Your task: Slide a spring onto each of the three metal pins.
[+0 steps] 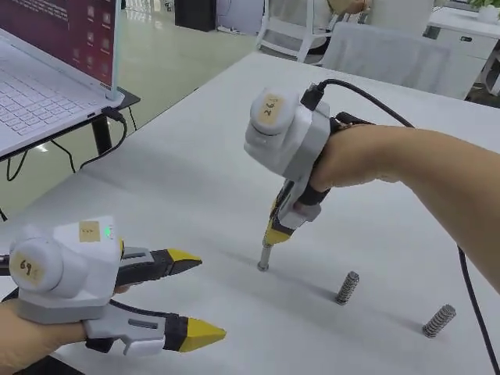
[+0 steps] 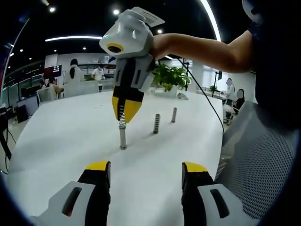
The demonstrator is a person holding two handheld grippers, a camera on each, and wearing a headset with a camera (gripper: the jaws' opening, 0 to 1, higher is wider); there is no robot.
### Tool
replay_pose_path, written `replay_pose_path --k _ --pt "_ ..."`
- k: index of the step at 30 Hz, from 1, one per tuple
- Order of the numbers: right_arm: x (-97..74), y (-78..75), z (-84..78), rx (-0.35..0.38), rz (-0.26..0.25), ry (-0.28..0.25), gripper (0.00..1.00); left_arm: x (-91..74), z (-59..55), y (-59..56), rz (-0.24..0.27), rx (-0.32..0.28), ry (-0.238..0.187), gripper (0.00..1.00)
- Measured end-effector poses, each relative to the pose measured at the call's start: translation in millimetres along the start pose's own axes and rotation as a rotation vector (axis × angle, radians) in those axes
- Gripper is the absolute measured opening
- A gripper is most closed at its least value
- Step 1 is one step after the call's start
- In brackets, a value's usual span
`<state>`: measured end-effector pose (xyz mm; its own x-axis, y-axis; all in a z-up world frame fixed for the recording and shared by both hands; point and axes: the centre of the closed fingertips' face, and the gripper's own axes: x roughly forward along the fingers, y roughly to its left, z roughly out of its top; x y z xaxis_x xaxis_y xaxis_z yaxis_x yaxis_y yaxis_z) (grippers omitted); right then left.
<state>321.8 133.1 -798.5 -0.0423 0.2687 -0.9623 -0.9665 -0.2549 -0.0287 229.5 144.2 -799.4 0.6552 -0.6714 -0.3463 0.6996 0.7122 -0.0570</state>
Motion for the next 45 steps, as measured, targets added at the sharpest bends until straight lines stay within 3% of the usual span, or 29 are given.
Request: replay_pose_path --k 14,31,45 --pt "16.5 10.5 -4.7 0.014 0.013 0.028 0.09 -0.8 -0.6 2.0 -0.002 -0.001 -0.001 0.55" --pt "47.7 11.3 -10.9 0.038 0.023 0.039 0.09 -2.4 -1.2 5.0 -0.004 0.001 -0.002 0.55" --pt "49.5 10.2 -10.6 0.035 0.025 0.038 0.12 -2.4 -2.5 7.6 -0.002 0.001 -0.004 0.55"
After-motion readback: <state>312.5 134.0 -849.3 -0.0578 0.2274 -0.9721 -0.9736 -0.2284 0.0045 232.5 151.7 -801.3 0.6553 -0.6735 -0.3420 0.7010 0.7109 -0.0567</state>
